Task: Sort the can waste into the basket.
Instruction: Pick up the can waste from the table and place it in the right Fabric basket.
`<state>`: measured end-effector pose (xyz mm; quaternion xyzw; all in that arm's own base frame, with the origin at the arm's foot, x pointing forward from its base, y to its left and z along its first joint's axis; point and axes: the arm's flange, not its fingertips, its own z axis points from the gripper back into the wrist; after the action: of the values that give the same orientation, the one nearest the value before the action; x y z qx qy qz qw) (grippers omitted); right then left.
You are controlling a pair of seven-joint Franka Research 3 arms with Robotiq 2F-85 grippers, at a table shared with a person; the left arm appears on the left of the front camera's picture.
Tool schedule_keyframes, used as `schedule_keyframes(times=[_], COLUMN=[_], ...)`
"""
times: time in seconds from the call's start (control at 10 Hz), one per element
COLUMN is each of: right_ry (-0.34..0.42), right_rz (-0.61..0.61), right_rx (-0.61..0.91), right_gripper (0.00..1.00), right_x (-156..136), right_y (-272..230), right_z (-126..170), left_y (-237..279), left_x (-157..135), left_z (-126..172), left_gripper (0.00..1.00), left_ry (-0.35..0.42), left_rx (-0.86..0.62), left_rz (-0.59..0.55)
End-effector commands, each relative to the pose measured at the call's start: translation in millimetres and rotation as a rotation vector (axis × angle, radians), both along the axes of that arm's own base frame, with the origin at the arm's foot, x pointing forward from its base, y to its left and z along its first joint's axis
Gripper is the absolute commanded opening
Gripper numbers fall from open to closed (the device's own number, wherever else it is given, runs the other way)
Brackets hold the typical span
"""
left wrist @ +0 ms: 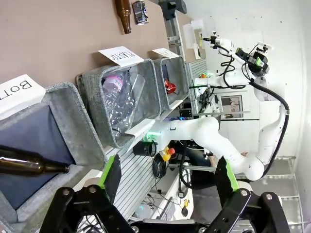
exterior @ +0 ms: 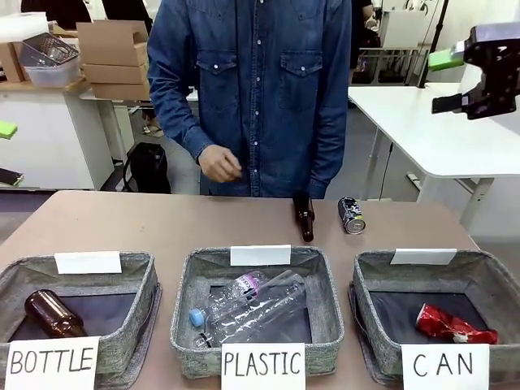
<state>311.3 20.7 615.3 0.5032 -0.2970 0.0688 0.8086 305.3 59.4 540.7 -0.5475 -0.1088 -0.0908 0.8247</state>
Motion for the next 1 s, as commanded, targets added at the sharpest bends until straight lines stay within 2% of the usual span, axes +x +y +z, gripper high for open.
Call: schedule_keyframes(times=[0.0,0.1,0.2,0.3,0.4,0.5,0.6,0.7,0.9], right_ry=[0.0,0.073,0.126,0.122,0.157,0.124,0.045,0.101,0.085], right_rz=[0.0,-0.028,0.007,0.008,-0.082,-0.088,-0.024,-0.04,-0.041], right_rx=[0.0,-0.269,-0.474,-0.587,-0.762,-0.718,-0.408,-0.692,-0.645], right_gripper=[1.0,1.0,1.0,1.0,1.0,1.0,1.0,1.0,1.0], right_x=[0,37,74,93,103,102,82,100,102], right_y=[0,23,37,35,29,28,23,34,24], right_z=[0,-19,-49,-66,-80,-83,-59,-99,-90], left_y=[4,4,4,4,4,4,4,4,4], left_x=[-2,-2,-2,-2,-2,-2,-2,-2,-2], left_z=[0,0,0,0,0,0,0,0,0], left_gripper=[1.0,1.0,1.0,1.0,1.0,1.0,1.0,1.0,1.0], left_ry=[-0.011,-0.011,-0.011,-0.011,-0.011,-0.011,-0.011,-0.011,-0.011], left_rx=[-0.004,-0.004,-0.004,-0.004,-0.004,-0.004,-0.004,-0.004,-0.004], left_rz=[-0.017,-0.017,-0.017,-0.017,-0.017,-0.017,-0.017,-0.017,-0.017])
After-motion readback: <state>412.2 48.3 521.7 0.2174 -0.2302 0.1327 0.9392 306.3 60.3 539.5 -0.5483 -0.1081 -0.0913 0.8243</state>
